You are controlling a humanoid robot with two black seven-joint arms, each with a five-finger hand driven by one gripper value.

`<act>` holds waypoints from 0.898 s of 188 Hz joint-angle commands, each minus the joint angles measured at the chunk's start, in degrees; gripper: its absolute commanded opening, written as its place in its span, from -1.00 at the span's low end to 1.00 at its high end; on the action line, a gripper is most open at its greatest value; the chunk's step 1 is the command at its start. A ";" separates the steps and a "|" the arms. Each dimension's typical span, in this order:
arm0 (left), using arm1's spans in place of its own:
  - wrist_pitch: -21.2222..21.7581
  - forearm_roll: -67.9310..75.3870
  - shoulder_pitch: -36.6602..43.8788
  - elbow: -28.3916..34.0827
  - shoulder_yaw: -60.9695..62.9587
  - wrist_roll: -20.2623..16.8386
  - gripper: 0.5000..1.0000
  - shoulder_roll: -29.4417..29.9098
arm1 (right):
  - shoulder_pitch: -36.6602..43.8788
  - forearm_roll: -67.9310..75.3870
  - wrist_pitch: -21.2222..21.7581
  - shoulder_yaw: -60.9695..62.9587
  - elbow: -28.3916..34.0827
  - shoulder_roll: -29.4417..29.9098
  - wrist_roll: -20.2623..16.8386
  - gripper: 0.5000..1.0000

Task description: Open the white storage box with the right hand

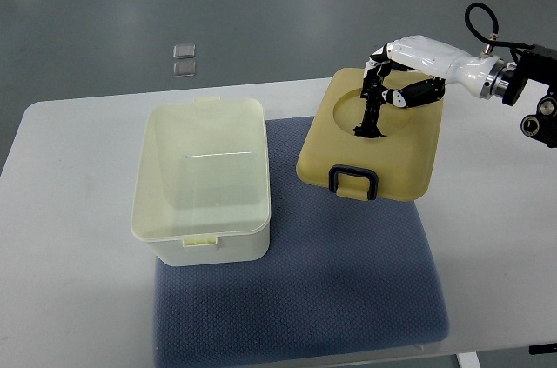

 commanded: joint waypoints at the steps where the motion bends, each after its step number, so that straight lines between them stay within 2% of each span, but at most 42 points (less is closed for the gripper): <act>1: 0.00 0.00 0.05 -0.09 0.01 0.03 1.00 0.00 | -1.23 -0.01 -0.03 0.08 -0.21 0.51 0.05 -1.00; 23: 0.00 0.00 -0.04 -0.09 0.01 0.03 1.00 0.00 | -3.16 -0.10 -0.21 0.17 -0.65 1.48 0.05 -1.00; 85: 0.00 0.00 0.05 -0.01 0.01 0.03 1.00 0.00 | -7.29 -3.00 -2.67 0.08 -3.90 10.27 -0.39 -1.00; 97: 0.00 0.00 0.05 -0.01 -0.08 0.03 1.00 0.00 | -7.73 -3.26 -2.75 0.08 -4.16 11.41 -0.39 -0.57; 98: 0.00 0.00 0.05 0.08 0.01 0.03 1.00 0.00 | -7.82 -3.17 -2.75 0.08 -4.16 11.50 -0.39 -0.48; 99: 0.00 0.00 0.05 0.08 0.01 0.03 1.00 0.00 | -7.82 -3.17 -2.75 0.08 -4.16 11.50 -0.39 -0.48; 100: 0.00 0.00 0.05 0.08 -0.08 0.03 1.00 0.00 | -7.82 -3.26 -2.75 0.08 -4.16 11.67 -0.39 -0.35; 102: 0.00 0.00 0.05 0.08 -0.08 0.03 1.00 0.00 | -7.82 -3.26 -2.75 0.08 -4.16 11.67 -0.39 -0.34; 103: 0.00 0.00 0.05 0.08 0.01 0.03 1.00 0.00 | -7.91 -3.26 -2.75 0.08 -4.16 11.76 -0.39 -0.17; 104: 0.00 0.00 0.05 0.08 0.01 0.03 1.00 0.00 | -7.91 -3.26 -2.75 0.08 -4.16 11.76 -0.39 -0.17; 105: 0.00 0.00 0.05 0.08 0.01 0.03 1.00 0.00 | -7.91 -3.17 -2.75 0.08 -4.16 11.85 -0.39 0.03; 106: 0.00 0.00 0.05 0.08 0.01 0.03 1.00 0.00 | -7.91 -3.17 -2.75 0.08 -4.16 11.85 -0.39 0.03; 107: 0.00 0.00 0.05 0.00 0.01 0.03 1.00 0.00 | -7.99 -3.26 -2.75 0.08 -4.16 11.93 -0.39 0.25; 108: 0.00 0.00 0.05 -0.01 0.01 0.03 1.00 0.00 | -8.00 -3.26 -2.75 0.08 -4.16 11.94 -0.39 0.25; 109: 0.00 0.00 0.05 0.08 0.01 0.03 1.00 0.00 | -8.00 -3.26 -2.75 0.08 -4.16 12.02 -0.39 0.45; 110: 0.00 0.00 0.05 0.08 0.01 0.03 1.00 0.00 | -8.00 -3.26 -2.75 0.08 -4.16 12.02 -0.39 0.46; 111: 0.00 0.00 0.05 0.08 0.01 0.03 1.00 0.00 | -8.00 -3.26 -2.67 0.08 -4.16 12.02 -0.39 0.60; 113: 0.00 0.00 0.05 0.08 0.01 0.03 1.00 0.00 | -8.00 -3.26 -2.67 0.08 -4.16 12.11 -0.39 0.69; 169: 0.00 0.00 0.05 0.08 0.01 0.11 1.00 0.00 | -6.33 -3.44 -1.96 0.17 -3.37 9.74 -0.04 0.71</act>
